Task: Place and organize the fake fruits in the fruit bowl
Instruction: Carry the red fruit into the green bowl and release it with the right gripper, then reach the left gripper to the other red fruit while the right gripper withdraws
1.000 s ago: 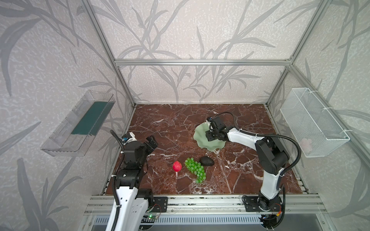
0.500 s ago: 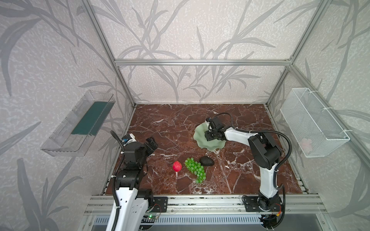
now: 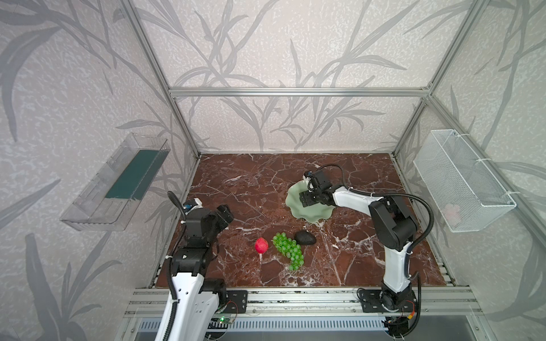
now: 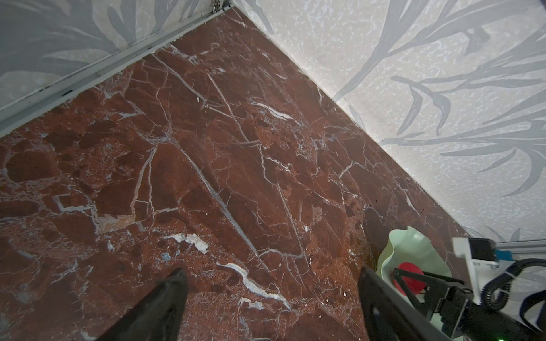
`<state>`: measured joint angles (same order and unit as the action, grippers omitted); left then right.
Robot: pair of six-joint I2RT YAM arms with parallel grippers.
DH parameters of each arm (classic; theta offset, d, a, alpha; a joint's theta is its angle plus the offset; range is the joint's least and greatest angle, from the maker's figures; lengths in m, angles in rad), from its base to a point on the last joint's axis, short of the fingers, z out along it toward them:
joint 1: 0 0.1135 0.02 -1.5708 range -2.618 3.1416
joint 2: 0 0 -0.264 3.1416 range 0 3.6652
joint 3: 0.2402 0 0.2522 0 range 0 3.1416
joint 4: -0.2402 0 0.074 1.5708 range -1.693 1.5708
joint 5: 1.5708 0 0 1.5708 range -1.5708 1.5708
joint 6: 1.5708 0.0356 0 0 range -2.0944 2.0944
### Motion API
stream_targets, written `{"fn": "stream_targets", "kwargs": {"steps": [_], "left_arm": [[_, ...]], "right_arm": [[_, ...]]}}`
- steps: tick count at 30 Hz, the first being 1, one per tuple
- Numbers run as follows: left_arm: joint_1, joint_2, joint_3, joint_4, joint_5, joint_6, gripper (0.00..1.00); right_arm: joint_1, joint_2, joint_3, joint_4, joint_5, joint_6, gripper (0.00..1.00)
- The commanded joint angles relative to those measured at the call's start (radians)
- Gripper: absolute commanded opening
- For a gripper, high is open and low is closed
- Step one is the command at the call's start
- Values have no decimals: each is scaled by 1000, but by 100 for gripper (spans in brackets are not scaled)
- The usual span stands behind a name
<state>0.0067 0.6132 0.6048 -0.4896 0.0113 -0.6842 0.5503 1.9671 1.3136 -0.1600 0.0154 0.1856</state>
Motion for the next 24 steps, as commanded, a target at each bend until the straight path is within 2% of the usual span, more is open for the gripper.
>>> {"fn": "stream_targets", "kwargs": {"steps": [1, 8, 14, 24], "left_arm": [[-2, 14, 17, -29, 71, -3, 88], [-34, 50, -45, 13, 218, -60, 83], [-245, 71, -60, -21, 103, -71, 82], [-469, 164, -99, -108, 63, -131, 82]], "right_arm": [[-9, -161, -28, 36, 3, -5, 88], [-9, -437, -253, 217, -48, 34, 99], [-9, -549, -389, 285, -73, 72, 99], [-12, -570, -438, 280, -66, 84, 99]]}}
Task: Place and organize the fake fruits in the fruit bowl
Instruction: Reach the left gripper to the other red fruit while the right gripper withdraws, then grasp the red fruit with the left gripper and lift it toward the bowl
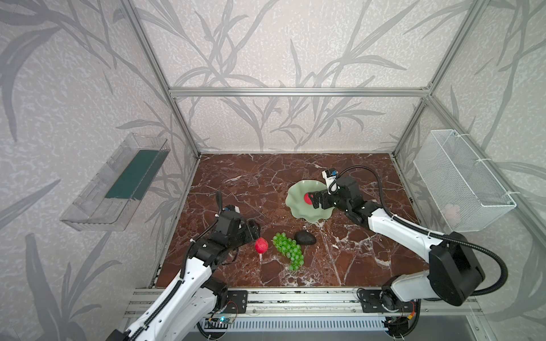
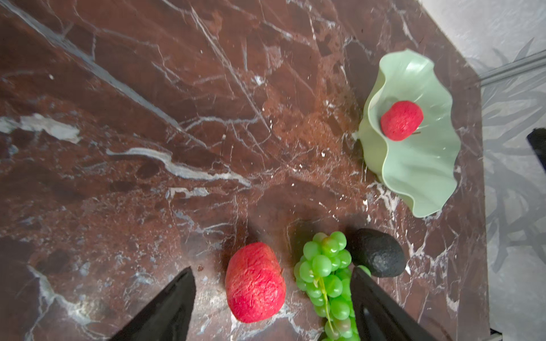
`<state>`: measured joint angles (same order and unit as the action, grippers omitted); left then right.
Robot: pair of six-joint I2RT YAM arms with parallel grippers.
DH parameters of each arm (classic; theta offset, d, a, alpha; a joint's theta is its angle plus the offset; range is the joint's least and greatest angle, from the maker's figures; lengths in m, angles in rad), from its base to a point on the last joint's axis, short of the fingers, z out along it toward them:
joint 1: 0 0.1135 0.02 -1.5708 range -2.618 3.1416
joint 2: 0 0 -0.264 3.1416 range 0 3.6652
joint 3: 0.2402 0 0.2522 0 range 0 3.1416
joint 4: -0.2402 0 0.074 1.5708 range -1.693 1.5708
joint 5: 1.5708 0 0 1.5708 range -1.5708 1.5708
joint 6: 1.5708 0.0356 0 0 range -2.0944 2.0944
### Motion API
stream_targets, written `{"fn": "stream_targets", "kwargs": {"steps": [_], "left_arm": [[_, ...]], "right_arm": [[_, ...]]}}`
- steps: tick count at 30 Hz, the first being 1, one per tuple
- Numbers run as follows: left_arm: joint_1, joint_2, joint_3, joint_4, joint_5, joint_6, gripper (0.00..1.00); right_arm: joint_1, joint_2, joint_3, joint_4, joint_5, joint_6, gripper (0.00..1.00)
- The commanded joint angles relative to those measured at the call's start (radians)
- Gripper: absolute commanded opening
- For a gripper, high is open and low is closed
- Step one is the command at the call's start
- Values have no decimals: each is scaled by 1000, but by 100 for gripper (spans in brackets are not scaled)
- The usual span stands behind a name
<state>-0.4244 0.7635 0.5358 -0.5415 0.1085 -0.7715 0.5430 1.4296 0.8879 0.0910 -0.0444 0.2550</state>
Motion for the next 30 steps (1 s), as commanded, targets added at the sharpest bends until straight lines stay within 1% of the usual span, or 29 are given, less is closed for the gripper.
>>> {"fn": "stream_targets", "kwargs": {"steps": [1, 5, 8, 15, 20, 23, 25, 27, 30], "left_arm": [[-54, 23, -39, -52, -35, -51, 82], [-115, 82, -46, -33, -59, -63, 82], [-145, 132, -40, -8, -79, -67, 82], [-160, 251, -40, 81, -90, -68, 81], [-163, 306, -40, 126, -101, -75, 80], [-163, 328, -37, 138, -108, -77, 75], [-163, 337, -36, 139, -110, -77, 69], [-163, 339, -40, 137, -111, -82, 61], [-163, 329, -43, 121, -114, -80, 53]], "right_arm": [[-5, -29, -14, 30, -6, 16, 99], [-5, -30, -21, 31, -10, 25, 99], [-6, -39, -27, 28, -12, 26, 99], [-9, -69, -51, 20, -8, 27, 99], [-16, -87, -71, 23, -2, 28, 99], [-19, -89, -76, 22, 0, 27, 99], [-22, -89, -79, 24, 0, 27, 99], [-23, -88, -84, 28, -2, 28, 99], [-27, -84, -87, 31, -4, 30, 99]]}}
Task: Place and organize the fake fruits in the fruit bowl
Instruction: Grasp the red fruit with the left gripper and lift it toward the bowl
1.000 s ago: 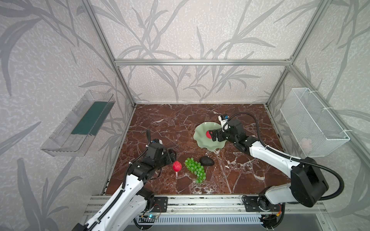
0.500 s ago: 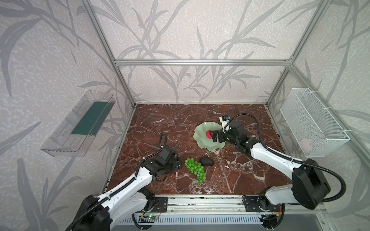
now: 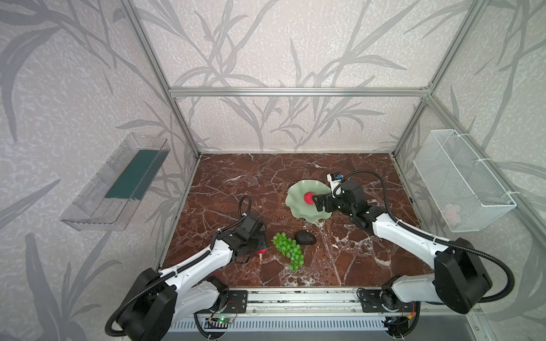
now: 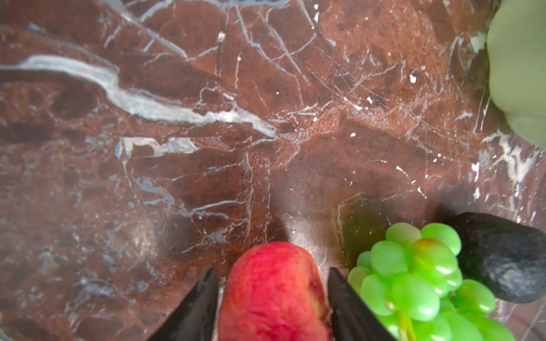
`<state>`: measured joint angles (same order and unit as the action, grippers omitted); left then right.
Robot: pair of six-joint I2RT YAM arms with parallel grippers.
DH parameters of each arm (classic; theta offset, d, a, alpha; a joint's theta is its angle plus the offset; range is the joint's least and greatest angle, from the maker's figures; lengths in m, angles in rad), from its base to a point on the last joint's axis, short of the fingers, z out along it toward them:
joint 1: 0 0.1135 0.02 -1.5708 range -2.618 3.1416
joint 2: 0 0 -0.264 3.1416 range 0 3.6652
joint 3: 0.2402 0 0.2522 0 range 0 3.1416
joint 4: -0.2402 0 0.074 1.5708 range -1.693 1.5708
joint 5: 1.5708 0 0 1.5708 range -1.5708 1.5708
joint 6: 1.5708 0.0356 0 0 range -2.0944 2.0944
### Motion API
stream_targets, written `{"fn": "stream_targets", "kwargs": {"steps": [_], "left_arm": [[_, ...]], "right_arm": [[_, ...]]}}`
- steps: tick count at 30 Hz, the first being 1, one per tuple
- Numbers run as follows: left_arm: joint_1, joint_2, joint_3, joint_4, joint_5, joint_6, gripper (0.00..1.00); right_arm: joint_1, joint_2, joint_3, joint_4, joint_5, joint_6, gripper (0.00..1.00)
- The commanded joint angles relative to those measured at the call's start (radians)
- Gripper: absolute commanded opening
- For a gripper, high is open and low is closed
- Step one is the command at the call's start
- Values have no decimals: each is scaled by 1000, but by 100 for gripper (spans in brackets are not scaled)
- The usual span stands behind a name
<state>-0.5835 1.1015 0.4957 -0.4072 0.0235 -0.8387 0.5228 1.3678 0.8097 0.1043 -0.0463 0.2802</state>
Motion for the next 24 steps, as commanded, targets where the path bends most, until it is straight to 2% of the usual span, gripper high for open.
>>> {"fn": "stream_targets", "kwargs": {"steps": [1, 11, 19, 24], "left_arm": [[-4, -14, -3, -18, -30, -10, 51], [-3, -77, 9, -52, -35, 7, 36], [-4, -132, 114, 9, -4, 81, 37], [-4, -25, 278, 81, -4, 180, 39]], "right_arm": [[-8, -22, -9, 21, -3, 7, 99], [-17, -15, -27, 41, -15, 28, 99], [-28, -62, -51, 29, -7, 31, 99], [-34, -120, -81, 4, 6, 32, 99]]}}
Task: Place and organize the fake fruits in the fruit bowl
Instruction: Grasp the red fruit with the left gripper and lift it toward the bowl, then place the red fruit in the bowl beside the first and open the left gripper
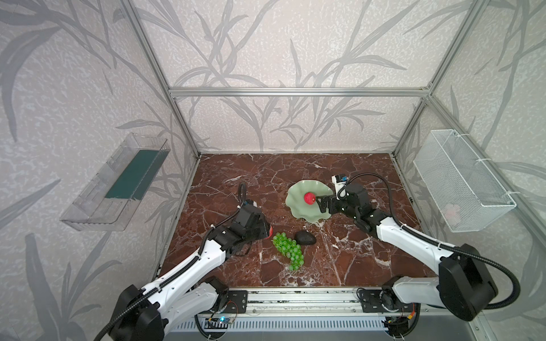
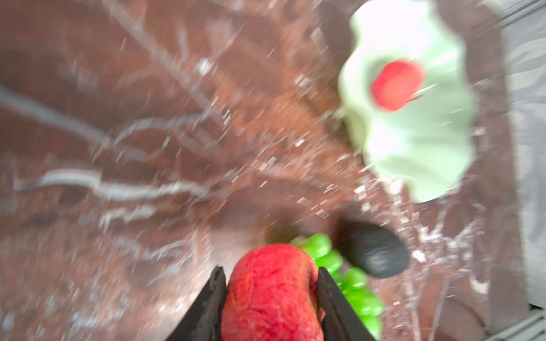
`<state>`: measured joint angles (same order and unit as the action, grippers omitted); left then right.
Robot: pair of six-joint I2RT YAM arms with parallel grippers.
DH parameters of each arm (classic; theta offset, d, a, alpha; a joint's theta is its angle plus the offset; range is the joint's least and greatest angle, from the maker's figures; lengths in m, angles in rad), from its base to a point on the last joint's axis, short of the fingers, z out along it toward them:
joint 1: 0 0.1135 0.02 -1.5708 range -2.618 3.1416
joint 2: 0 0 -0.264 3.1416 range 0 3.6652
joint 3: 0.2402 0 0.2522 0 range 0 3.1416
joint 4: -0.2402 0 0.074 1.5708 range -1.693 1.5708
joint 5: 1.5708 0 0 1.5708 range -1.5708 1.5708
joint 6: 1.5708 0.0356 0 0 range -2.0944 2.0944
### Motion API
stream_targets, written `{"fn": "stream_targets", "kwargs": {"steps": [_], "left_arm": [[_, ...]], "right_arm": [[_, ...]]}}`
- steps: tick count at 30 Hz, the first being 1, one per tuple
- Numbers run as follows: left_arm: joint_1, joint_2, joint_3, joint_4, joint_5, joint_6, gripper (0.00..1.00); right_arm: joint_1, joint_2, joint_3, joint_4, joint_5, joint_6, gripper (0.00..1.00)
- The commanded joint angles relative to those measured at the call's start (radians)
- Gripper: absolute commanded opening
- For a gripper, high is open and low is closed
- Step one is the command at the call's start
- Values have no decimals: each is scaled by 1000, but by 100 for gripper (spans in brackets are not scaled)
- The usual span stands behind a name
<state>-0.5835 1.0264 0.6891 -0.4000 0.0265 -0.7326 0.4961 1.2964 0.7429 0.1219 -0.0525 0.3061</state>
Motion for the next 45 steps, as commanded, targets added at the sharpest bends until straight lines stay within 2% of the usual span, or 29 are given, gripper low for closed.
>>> {"fn": "stream_targets", "kwargs": {"steps": [1, 5, 10, 14, 18, 25, 33, 45], "left_arm": [[-4, 86, 115, 90, -3, 84, 39], [-4, 259, 260, 159, 45, 115, 39], [-4, 498, 460, 158, 51, 130, 39], [-12, 649, 561, 173, 95, 127, 39], [-43, 750, 625, 140, 53, 138, 39], [-66, 847, 662, 146, 38, 116, 39], [-87, 950, 750, 78, 13, 106, 41], [-90, 970, 762, 37, 10, 78, 60]], "right_arm": [[-9, -61, -19, -19, 14, 5, 99], [-14, -121, -46, -53, 28, 2, 99], [-21, -195, -87, -86, 43, -1, 99], [-29, -231, -110, -111, 46, -3, 99], [-32, -257, -131, -113, 36, -7, 99], [-33, -264, -142, -108, 31, -19, 99], [-34, -287, -149, -116, 39, -34, 99], [-36, -301, -151, -135, 48, -48, 99]]}}
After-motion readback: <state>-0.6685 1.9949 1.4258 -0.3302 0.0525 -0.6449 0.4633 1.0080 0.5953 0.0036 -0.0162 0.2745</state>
